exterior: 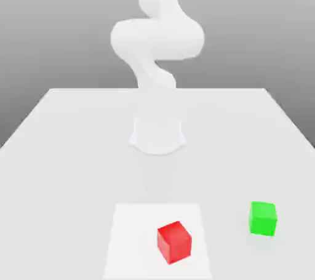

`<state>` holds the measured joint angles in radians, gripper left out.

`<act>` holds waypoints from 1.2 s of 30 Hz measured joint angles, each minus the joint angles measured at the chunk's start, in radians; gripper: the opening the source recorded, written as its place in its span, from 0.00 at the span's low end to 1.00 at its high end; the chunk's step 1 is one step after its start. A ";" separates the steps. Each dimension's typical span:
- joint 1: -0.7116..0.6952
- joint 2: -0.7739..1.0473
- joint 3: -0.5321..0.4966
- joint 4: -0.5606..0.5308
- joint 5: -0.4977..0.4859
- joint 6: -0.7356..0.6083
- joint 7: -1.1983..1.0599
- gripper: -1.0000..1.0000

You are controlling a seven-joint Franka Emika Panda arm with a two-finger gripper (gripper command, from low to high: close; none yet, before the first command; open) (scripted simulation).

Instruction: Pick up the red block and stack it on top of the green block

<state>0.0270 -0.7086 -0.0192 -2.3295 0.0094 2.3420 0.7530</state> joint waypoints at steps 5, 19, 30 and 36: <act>0.049 0.188 -0.033 -0.060 0.023 0.086 -0.099 0.50; 0.122 0.695 -0.054 -0.225 0.051 0.320 -0.343 0.50; 0.104 1.018 -0.027 -0.244 0.043 0.541 -0.402 0.00; 0.103 1.004 -0.026 -0.246 0.037 0.529 -0.397 0.00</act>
<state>0.1295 0.2954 -0.0456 -2.5759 0.0465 2.8707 0.3558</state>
